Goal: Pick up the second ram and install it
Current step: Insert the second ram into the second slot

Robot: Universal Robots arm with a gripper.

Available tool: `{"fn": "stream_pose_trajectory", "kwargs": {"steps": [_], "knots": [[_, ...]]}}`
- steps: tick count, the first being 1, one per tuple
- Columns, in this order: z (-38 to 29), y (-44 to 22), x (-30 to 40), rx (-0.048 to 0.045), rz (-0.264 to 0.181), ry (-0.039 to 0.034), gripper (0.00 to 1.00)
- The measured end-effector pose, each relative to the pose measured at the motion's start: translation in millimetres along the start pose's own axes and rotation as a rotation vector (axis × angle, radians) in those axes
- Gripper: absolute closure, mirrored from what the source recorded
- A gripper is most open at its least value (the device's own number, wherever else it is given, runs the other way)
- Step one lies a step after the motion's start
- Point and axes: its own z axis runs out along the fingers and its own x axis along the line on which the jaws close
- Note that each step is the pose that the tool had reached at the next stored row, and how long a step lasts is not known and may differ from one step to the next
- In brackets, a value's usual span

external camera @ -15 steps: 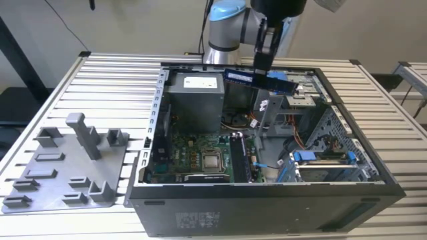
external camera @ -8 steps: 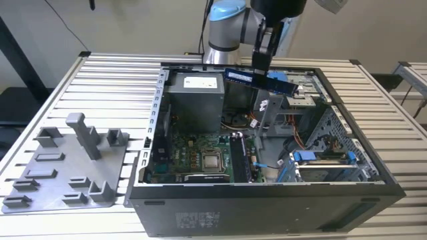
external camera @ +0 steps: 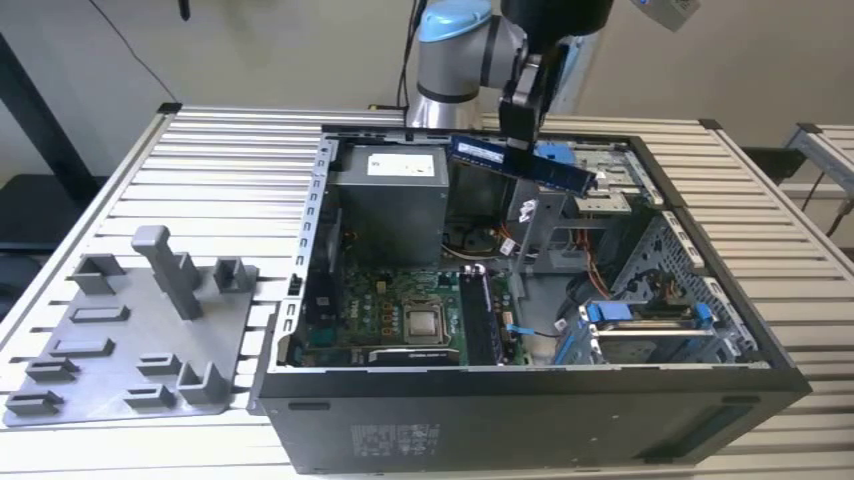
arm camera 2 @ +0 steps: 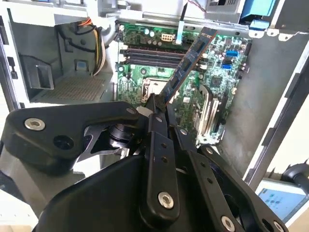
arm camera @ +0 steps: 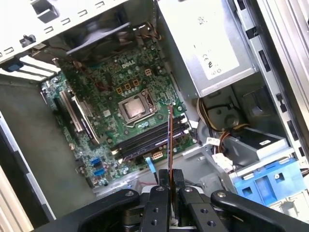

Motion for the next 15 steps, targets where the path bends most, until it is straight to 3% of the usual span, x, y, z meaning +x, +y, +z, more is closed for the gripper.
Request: {"fn": "stream_pose_trajectory", "kwargs": {"steps": [15], "knots": [[0.8, 0.0, 0.0, -0.0006, 0.161, 0.0017, 0.86]]}}
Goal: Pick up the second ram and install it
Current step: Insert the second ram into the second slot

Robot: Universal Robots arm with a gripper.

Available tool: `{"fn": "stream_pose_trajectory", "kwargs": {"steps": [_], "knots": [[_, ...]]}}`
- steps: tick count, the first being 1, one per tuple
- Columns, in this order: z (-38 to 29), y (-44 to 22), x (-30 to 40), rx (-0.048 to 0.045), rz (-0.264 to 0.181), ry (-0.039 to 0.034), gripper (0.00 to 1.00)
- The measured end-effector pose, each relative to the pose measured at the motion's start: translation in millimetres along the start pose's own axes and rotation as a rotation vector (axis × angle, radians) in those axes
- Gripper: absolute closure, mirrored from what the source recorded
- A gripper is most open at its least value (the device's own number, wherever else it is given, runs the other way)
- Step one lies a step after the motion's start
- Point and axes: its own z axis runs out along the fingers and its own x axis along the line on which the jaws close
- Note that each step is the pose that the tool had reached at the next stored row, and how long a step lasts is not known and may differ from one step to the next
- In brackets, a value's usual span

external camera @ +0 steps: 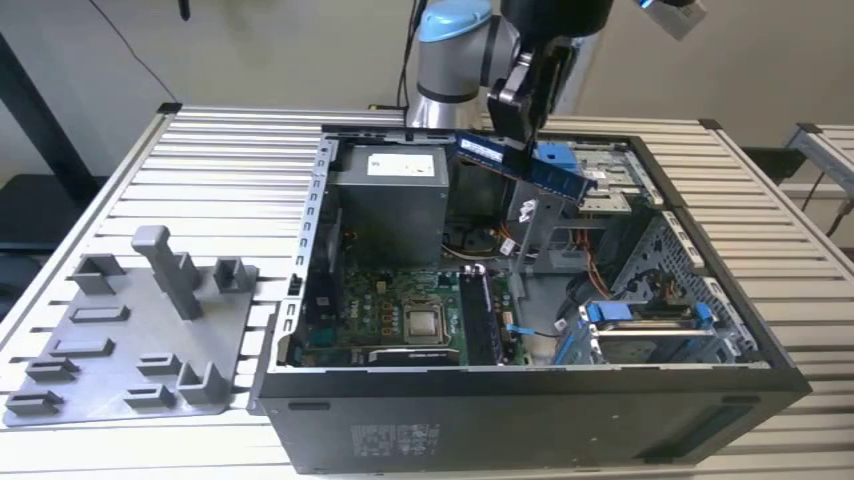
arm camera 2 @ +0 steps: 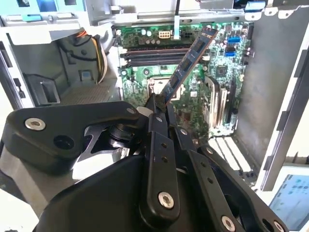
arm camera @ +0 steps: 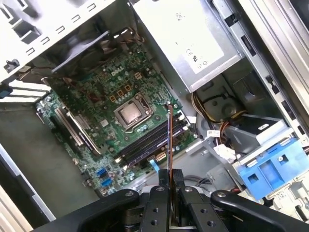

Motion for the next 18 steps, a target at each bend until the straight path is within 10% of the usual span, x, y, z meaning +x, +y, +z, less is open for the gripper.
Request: {"fn": "stream_pose_trajectory", "kwargs": {"steps": [18], "knots": [[2.3, 0.0, 0.0, -0.0012, 0.312, 0.0033, 0.86]]}}
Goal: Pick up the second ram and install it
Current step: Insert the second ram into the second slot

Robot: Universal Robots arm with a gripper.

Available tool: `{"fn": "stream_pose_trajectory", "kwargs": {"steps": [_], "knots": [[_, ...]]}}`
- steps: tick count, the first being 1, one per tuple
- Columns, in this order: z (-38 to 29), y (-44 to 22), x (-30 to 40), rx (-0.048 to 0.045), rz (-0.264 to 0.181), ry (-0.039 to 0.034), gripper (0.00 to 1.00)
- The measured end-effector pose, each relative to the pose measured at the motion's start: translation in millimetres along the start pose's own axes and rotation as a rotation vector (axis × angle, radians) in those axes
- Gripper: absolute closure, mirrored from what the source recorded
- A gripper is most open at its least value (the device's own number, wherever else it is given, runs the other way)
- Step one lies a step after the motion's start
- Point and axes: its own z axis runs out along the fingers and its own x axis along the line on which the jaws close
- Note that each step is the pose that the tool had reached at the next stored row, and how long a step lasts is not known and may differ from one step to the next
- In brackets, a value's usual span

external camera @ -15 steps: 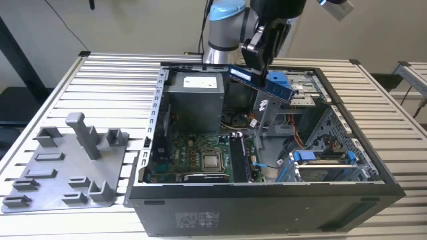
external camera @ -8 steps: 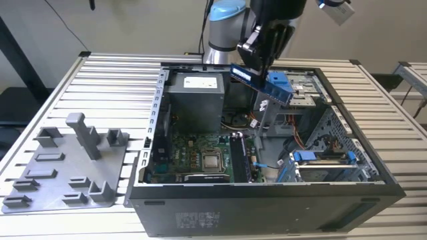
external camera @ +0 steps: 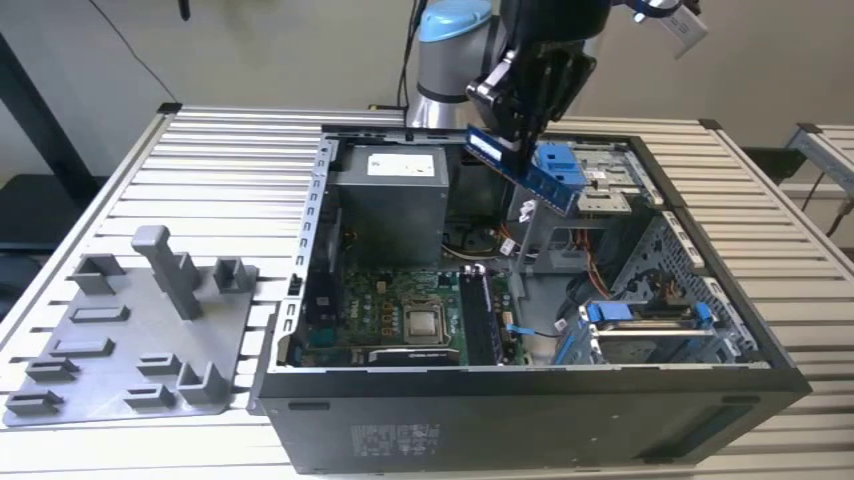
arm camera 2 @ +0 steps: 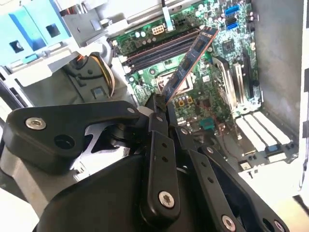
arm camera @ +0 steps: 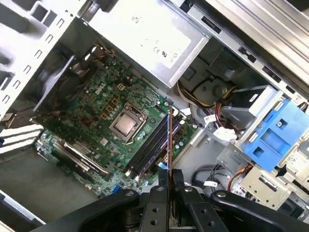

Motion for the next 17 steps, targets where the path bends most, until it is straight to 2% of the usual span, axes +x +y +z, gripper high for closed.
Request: {"fn": "stream_pose_trajectory", "kwargs": {"steps": [17], "knots": [[1.7, 0.0, 0.0, -0.0009, 0.233, 0.0024, 0.86]]}}
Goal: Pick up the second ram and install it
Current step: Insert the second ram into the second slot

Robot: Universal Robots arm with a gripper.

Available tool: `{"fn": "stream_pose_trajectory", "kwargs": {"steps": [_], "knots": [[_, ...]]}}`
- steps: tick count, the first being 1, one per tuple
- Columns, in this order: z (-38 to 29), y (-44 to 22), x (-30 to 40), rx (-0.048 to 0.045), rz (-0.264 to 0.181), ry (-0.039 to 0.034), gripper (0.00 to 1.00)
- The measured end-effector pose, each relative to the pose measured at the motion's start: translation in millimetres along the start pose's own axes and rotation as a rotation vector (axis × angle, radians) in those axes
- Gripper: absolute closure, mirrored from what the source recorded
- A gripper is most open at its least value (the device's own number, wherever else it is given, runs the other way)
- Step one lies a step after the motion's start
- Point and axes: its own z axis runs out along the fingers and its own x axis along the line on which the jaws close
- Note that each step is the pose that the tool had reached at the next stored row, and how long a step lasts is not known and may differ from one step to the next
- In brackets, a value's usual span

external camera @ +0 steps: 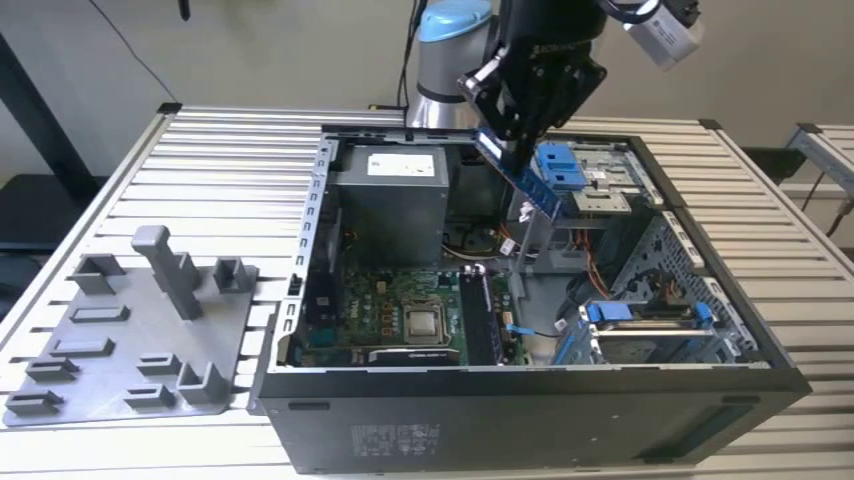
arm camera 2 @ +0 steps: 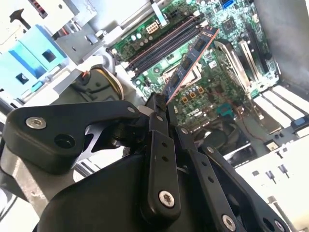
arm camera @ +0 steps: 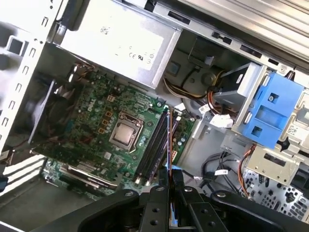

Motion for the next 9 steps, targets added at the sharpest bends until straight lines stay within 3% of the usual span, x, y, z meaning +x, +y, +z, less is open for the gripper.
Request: {"fn": "stream_pose_trajectory", "kwargs": {"steps": [9], "knots": [[0.8, 0.0, 0.0, -0.0004, 0.104, 0.0011, 0.86]]}}
